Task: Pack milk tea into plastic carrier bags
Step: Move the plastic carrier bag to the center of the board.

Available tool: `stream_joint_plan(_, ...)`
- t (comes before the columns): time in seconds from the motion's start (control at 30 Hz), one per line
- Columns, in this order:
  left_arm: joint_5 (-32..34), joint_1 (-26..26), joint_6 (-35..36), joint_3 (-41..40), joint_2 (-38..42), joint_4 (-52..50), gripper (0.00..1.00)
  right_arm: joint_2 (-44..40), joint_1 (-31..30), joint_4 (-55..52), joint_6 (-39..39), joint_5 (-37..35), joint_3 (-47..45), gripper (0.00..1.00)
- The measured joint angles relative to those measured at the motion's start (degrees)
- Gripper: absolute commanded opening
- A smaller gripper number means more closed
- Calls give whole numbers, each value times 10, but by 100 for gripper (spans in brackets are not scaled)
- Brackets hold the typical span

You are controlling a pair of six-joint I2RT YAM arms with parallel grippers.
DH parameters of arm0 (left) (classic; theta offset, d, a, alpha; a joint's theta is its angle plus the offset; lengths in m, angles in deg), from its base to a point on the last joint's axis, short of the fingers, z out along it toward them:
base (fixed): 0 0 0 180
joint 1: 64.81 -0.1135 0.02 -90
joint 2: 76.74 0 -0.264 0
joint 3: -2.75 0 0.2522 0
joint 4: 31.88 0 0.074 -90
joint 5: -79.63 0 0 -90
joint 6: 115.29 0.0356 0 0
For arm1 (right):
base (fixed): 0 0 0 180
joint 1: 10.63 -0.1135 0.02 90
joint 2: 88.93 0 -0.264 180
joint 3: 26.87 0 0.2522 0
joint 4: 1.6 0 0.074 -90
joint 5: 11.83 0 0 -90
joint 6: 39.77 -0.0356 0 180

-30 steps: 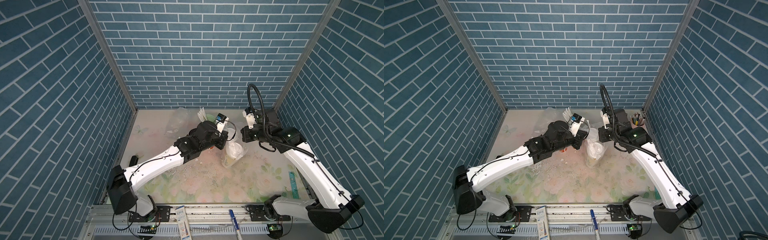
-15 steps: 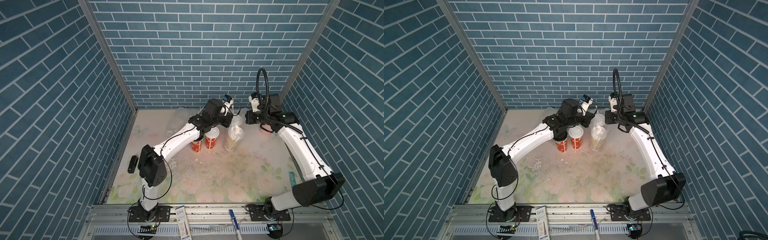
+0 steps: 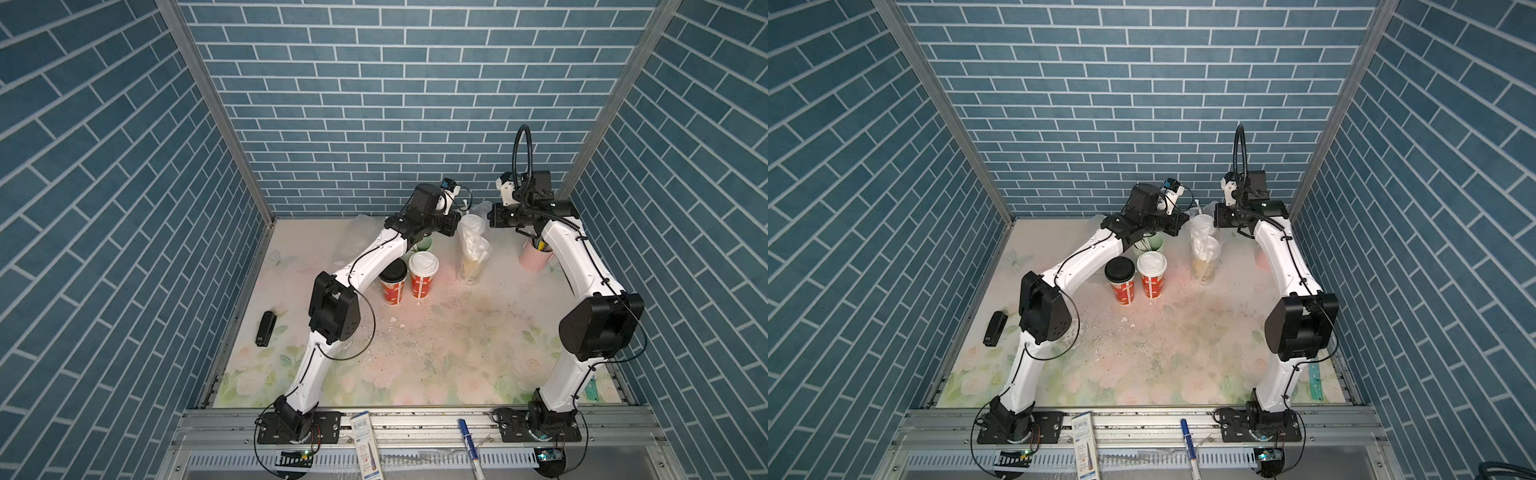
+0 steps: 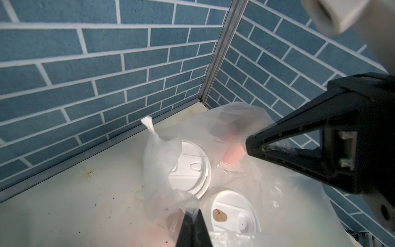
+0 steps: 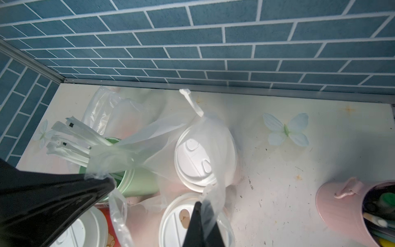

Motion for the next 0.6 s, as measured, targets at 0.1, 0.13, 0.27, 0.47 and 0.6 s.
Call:
stream_joint_plan(0.1, -2, -2, 0, 1, 0, 0, 0, 5, 2, -1, 0, 5, 0, 0)
stream_joint_plan(0.13, -2, -2, 0, 1, 0, -1, 0, 6, 3, -1, 0, 6, 0, 0)
stream_joint_plan(0.27, -2, -1, 0, -1, 0, 1, 0, 9, 4, -1, 0, 9, 2, 0)
stream_joint_plan(0.47, -2, -2, -4, -5, 0, 4, 30, 16, 5, -5, 2, 13, 12, 23)
stream_joint_plan(0.6, -3, -2, -6, -5, 0, 6, 50, 21, 5, -13, 1, 18, 23, 50)
